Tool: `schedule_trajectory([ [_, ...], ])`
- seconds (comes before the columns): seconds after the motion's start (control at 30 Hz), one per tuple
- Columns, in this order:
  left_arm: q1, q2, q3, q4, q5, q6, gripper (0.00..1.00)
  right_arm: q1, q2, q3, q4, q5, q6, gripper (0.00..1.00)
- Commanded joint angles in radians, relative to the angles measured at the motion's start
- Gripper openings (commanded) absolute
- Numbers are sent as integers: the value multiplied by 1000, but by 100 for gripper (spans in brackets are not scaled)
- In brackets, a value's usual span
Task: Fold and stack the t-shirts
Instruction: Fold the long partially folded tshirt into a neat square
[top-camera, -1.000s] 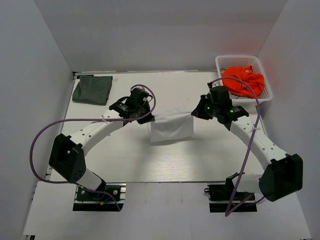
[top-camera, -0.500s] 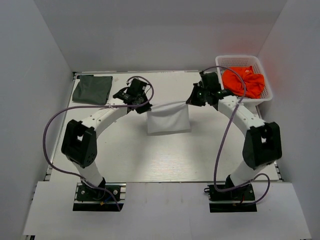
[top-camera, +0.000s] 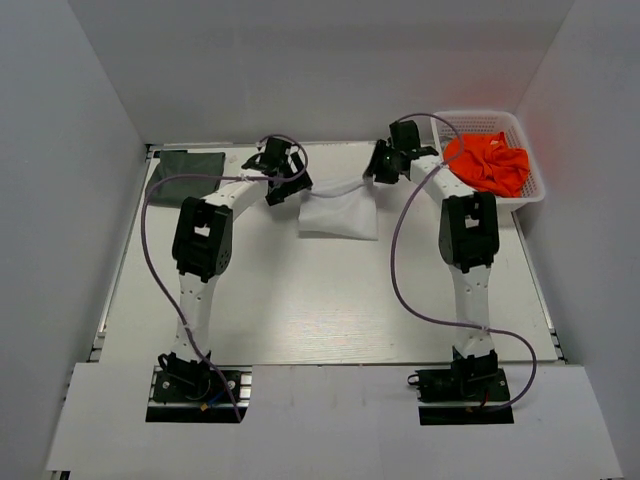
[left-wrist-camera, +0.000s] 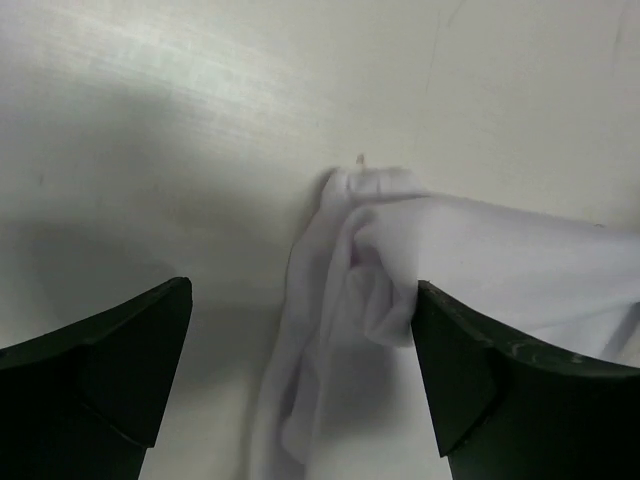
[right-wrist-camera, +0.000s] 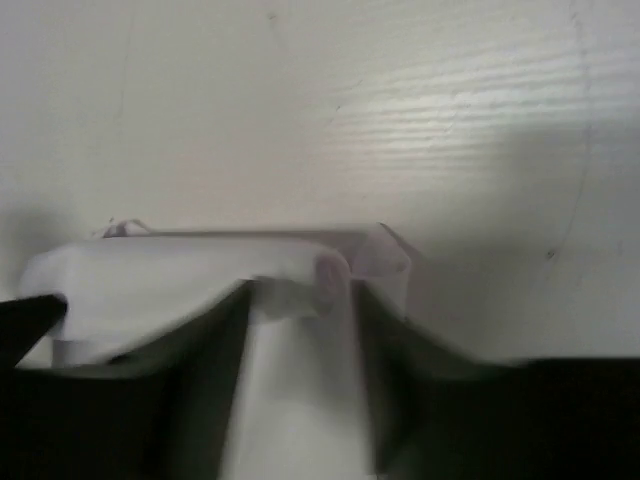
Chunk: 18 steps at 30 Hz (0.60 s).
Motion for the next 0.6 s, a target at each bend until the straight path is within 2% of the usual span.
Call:
schedule_trajectory([
  [0.0, 12, 17, 180, 39, 53, 101, 100, -27, 42, 152, -43, 15, -24, 80],
  [0.03, 12, 17, 204, 29, 64, 119, 100, -26, 36, 146, -38, -8, -37, 90],
  [0.1, 12, -13, 202, 51, 64, 162, 100, -19, -45, 84, -7, 29, -48, 90],
  [0.17, 2, -54, 130, 84, 83, 176, 100, -16, -124, -5, 32, 61, -34, 90],
  [0.2, -8, -76, 103, 95, 83, 187, 100, -16, -178, -112, 51, 63, -31, 90],
  [0.3, -17, -154, 10, 136, 124, 196, 100, -13, -287, -241, 117, -5, -33, 90],
  [0.33, -17, -168, -7, 158, 133, 196, 100, -10, -313, -257, 134, -73, -31, 90],
  [0.5, -51, -194, -59, 207, 296, 225, 100, 17, -360, -413, 247, -218, -4, 90],
  [0.57, -70, -185, -87, 226, 351, 225, 100, 20, -354, -429, 277, -247, 13, 90],
])
